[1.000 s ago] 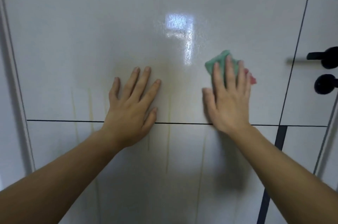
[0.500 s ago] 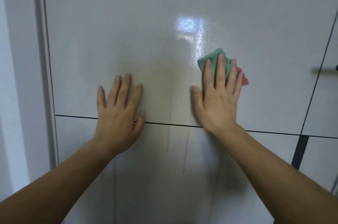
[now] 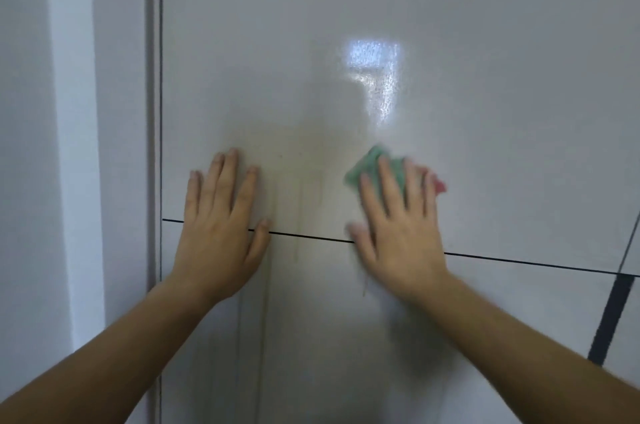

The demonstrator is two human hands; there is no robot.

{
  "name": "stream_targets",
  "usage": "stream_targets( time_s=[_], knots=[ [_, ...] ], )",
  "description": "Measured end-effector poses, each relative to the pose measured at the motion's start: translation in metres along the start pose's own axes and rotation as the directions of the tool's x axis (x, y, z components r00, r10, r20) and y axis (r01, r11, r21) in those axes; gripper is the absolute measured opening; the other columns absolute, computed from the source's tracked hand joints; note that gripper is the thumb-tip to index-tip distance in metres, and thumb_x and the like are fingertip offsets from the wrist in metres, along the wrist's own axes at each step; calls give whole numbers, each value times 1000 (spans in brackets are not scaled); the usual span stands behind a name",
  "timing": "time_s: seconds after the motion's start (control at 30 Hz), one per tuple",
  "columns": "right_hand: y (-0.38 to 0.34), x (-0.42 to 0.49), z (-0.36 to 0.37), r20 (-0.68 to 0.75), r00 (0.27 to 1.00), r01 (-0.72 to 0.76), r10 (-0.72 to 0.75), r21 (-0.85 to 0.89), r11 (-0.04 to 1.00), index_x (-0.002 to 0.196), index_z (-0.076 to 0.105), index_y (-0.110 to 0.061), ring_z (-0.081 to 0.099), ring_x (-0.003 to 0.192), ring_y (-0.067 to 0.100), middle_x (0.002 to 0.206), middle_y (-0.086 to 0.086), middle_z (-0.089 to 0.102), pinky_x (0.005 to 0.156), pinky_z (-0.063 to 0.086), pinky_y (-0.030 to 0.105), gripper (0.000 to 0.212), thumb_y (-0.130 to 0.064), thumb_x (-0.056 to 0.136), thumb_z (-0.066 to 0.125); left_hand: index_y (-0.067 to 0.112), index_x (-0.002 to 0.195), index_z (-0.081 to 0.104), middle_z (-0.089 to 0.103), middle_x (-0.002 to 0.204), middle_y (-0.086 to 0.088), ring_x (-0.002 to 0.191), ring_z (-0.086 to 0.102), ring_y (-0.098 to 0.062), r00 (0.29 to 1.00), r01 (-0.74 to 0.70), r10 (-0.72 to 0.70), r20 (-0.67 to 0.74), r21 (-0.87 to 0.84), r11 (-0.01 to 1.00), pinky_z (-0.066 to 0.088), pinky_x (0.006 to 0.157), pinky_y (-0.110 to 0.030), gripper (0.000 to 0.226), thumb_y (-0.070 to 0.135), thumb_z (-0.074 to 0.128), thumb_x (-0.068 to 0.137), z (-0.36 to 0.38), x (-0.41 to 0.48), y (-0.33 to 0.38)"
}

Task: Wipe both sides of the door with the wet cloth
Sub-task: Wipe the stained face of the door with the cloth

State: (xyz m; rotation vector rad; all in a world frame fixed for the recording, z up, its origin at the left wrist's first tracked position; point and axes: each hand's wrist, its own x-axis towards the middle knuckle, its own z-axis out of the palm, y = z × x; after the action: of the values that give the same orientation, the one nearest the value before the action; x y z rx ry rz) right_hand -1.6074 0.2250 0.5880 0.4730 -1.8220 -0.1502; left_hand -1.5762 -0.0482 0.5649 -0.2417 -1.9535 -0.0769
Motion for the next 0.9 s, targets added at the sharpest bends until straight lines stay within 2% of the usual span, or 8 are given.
stream_targets(
  time_s=[0.17, 0.33, 0.43, 0.53, 0.6, 0.73, 0.8, 0.9],
  knots=[
    [1, -18, 4, 85, 947, 316, -309, -75, 946, 158, 33, -23, 17, 154, 39, 167, 5, 21, 125, 12, 57, 64, -51, 102, 45, 12, 162, 24, 9, 171, -15, 158, 7, -35, 998, -27, 25, 59, 24, 999, 16, 121, -68, 71, 41, 35, 98, -1, -11, -26],
    [-10, 81, -15, -64, 982, -175, 176, 11, 984, 163, 17, -16, -2, 156, 40, 170, 10, 3, 126, -5, 53, 69, -52, 105, 29, 11, 162, 23, 10, 171, -14, 159, 8, -32, 998, -54, 54, 40, -10, 999, 17, 123, -64, 72, 40, 37, 98, 2, -14, -33],
    [-43, 37, 3, 28, 993, 119, -118, -39, 992, 161, 25, -15, 3, 156, 41, 170, 11, 8, 125, 5, 58, 70, -54, 104, 37, 7, 161, 23, 11, 170, -18, 158, 9, -35, 1000, -20, 21, 18, -52, 998, 19, 124, -61, 73, 37, 41, 97, 4, -21, -42],
    [-42, -2, 8, 104, 914, 399, -392, -58, 915, 158, 32, -20, 14, 155, 39, 168, 7, 20, 124, 13, 58, 68, -54, 102, 45, 3, 159, 27, 11, 169, -23, 157, 10, -39, 999, 47, -47, 0, -64, 997, 22, 124, -60, 73, 31, 46, 95, 6, -35, -53],
    [-35, 27, 4, 70, 900, 434, -430, -85, 897, 159, 31, -22, 15, 155, 37, 168, 5, 20, 125, 14, 56, 64, -52, 103, 43, -1, 158, 28, 12, 168, -26, 157, 10, -40, 999, 52, -52, -2, -82, 995, 22, 125, -55, 72, 30, 46, 95, 9, -44, -58],
    [-55, 110, -8, -30, 993, 117, -118, -42, 992, 161, 25, -18, 5, 156, 39, 170, 9, 11, 126, 0, 54, 68, -52, 104, 37, -3, 157, 28, 13, 167, -26, 157, 10, -39, 999, 53, -53, 1, -99, 994, 21, 126, -52, 72, 30, 48, 95, 16, -57, -59],
    [-74, 100, -2, -11, 975, 220, -221, -35, 975, 161, 27, -16, 5, 156, 41, 170, 10, 12, 125, 4, 58, 68, -53, 104, 37, -3, 156, 30, 15, 167, -27, 156, 12, -41, 998, 55, -57, -8, -109, 993, 24, 124, -57, 73, 28, 52, 94, 20, -64, -57],
    [-76, 45, 7, 117, 840, 536, -530, -27, 844, 159, 34, -19, 11, 156, 39, 169, 7, 18, 124, 15, 59, 66, -54, 103, 40, -4, 156, 32, 16, 166, -28, 156, 13, -43, 998, 53, -56, -19, -128, 990, 26, 122, -60, 72, 28, 52, 93, 25, -75, -55]
  ],
)
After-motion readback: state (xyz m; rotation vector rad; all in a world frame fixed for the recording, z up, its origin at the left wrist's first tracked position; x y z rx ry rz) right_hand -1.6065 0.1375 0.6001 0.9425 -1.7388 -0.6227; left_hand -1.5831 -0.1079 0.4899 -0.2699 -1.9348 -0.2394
